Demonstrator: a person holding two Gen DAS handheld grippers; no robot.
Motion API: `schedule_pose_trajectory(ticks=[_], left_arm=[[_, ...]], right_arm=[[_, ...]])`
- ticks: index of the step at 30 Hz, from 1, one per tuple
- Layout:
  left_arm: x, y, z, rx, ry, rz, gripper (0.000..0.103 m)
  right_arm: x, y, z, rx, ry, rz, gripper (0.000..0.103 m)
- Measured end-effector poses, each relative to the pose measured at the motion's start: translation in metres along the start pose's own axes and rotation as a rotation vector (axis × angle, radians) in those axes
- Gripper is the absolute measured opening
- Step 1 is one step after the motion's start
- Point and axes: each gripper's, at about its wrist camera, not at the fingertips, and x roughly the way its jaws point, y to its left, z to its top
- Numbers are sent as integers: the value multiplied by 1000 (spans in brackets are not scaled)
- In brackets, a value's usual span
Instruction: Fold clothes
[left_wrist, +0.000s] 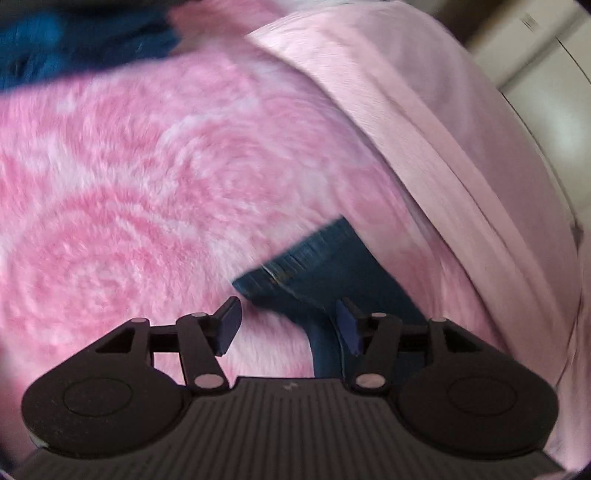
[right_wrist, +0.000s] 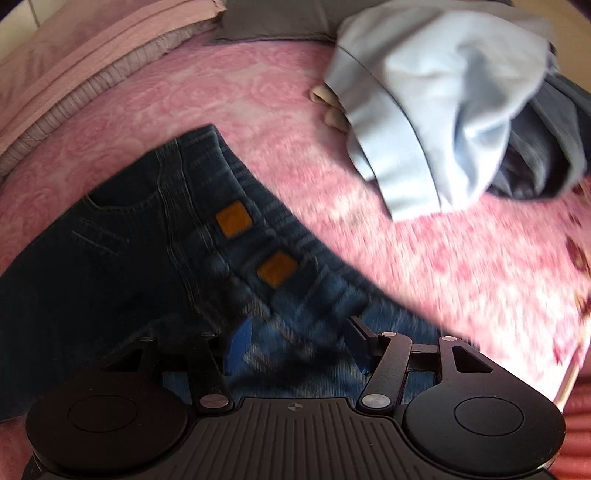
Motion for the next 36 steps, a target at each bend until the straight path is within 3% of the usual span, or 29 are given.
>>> schedule_pose_trajectory(ticks=[1,2,4,7,9,10,11,13,15,18,20,22,27,31,32,33,36], left_arm=[[7,2,4,-9,0,-7,50],[11,-2,7,31,-7,-11,41],[17,-9,13,132,-22,-34,8],[12,-33,11,534,-135,-96,11],[22,-44,-7,855,-174,-22,15],[33,-43,-15,937,-148,46,25],[38,-40,-17,955,-134,89,31],[29,-35,-9,864,-156,108,40],[19,-30,0,755,-176,133,40],[-4,-16,18,506,-182,191,28],[-23,-13,13,461,-139,167,20],[-46,-18,-2,464,-106,118,19],[-104,-54,-83,521,27,-38,19],[-146,-81,-178,516,134,-97,19],[-154,-87,-201,508,153,-104,19],[-160,-92,-224,500,167,-107,19],[-173,-109,-287,496,197,-106,19]], right_arm=[[-2,2,-4,4,-7,-4,59],[-4,4,-8,9,-13,-9,59],[-8,9,-12,4,-23,-21,59],[-11,13,-13,-3,-29,-33,59],[-12,15,-13,-2,-38,-24,59],[-11,16,-13,-1,-40,-20,59],[-10,16,-13,-2,-37,-17,59],[-4,15,-11,1,-26,-7,59],[-3,13,-10,6,-25,6,59],[-5,6,-7,-13,-55,39,59],[-8,-1,-2,-32,-95,83,59],[-8,-11,6,-42,-107,150,59],[6,-36,36,-84,-65,327,59],[33,-47,69,-172,3,496,58],[42,-48,80,-203,18,537,54],[51,-48,91,-232,40,575,41],[78,-45,124,-315,90,658,39]])
